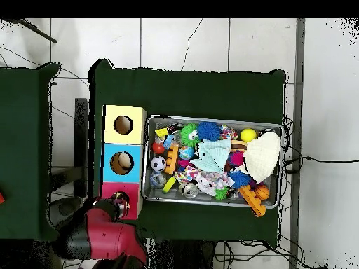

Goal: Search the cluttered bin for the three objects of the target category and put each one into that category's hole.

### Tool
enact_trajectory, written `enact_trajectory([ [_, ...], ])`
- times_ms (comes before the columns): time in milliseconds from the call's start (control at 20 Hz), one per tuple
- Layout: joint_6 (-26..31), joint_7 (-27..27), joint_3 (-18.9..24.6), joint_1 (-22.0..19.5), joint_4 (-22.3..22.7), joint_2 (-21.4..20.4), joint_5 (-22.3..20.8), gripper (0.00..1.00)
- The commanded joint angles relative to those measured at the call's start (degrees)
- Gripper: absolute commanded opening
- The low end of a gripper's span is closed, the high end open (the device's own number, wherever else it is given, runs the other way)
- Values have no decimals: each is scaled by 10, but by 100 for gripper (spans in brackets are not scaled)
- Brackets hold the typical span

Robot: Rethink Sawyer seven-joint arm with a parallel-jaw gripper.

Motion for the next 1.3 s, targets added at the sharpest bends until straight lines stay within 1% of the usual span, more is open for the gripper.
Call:
enact_trajectory([
  [50, 21, 114, 50, -25, -4, -7, 11, 0],
  [350, 19, 112, 50, -27, -2, -8, 8, 0],
  [400, 17, 112, 50, -27, -2, -8, 7, 100],
  [600, 29, 111, 49, -28, -2, -13, 9, 100],
  [650, 43, 105, 45, -26, -5, -18, 6, 100],
  [950, 69, 102, 42, -29, -1, -42, 6, 100],
  [1300, 63, 100, 43, -32, -2, -39, 3, 100],
])
